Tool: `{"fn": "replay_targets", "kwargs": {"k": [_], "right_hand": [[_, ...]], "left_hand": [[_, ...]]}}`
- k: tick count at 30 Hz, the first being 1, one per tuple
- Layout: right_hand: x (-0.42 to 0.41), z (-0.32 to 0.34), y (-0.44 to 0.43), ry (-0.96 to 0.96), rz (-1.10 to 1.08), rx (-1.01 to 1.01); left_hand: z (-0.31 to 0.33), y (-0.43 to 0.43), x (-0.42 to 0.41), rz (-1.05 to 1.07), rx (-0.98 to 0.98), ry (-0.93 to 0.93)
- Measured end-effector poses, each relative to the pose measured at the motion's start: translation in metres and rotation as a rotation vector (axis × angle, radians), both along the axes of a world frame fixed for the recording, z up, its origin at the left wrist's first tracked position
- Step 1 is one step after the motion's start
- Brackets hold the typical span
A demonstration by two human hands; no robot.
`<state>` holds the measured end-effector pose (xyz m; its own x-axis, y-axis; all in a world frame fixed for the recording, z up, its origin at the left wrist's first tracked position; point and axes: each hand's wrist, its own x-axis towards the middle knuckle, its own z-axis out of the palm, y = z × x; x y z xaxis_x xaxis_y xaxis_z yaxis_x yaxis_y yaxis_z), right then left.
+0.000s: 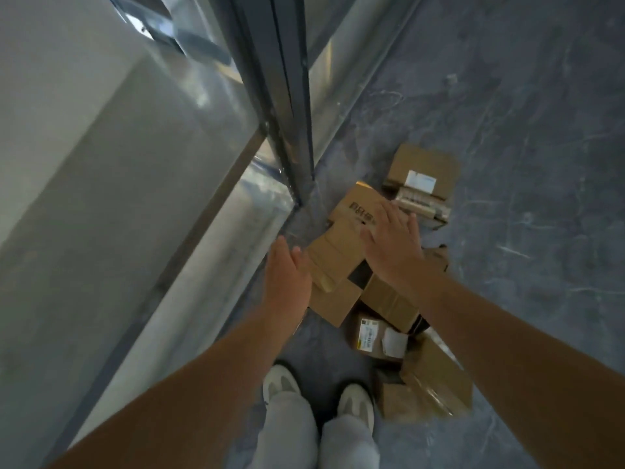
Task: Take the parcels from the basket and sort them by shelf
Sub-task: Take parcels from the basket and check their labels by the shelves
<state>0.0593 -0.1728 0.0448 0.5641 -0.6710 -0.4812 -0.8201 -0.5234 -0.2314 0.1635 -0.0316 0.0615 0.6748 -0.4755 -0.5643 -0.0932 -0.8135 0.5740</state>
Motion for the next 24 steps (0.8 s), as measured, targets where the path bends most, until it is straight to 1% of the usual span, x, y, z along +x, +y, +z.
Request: {"fn": "replay_targets", "kwargs": {"k": [3,5,7,8,10,12,15,18,21,24], "right_hand": [[0.010,-0.070,-0.001,0.030,-0.007,0.093],[0.017,-0.108,-0.005,-0.018,-0.129,0.165],[0.023,-0.140,-0.010,-0.040,-0.195,0.163],[0.026,-0.153,-0.013,-0.057,-0.228,0.183],[0.031,-0.171,-0.016,-0.092,-0.315,0.284],[0.035,-0.175,-0.016,-0.124,-0.397,0.314],[0.034,-0.155,-0.013,-0.199,-0.505,0.294],[0.019,-0.111,-0.012,-0.256,-0.575,0.302],[0.002,-0.036,-0.025,-0.262,-0.693,0.316],[-0.014,0.071,-0.049,-0.276,-0.771,0.260]], "left_hand": [[-0.063,0.008,-0.008,0.051,0.094,0.154],[-0.096,0.012,-0.011,0.087,0.118,0.228],[-0.123,0.014,-0.012,0.098,0.137,0.268],[-0.133,0.014,-0.012,0.099,0.146,0.280],[-0.147,0.012,-0.008,0.091,0.140,0.306],[-0.151,0.011,-0.004,0.071,0.108,0.329],[-0.133,0.010,0.001,0.127,0.050,0.386],[-0.089,0.010,-0.001,0.067,-0.014,0.317],[-0.023,-0.006,-0.004,0.031,-0.116,0.290],[0.070,-0.038,-0.008,0.001,-0.230,0.297]]}}
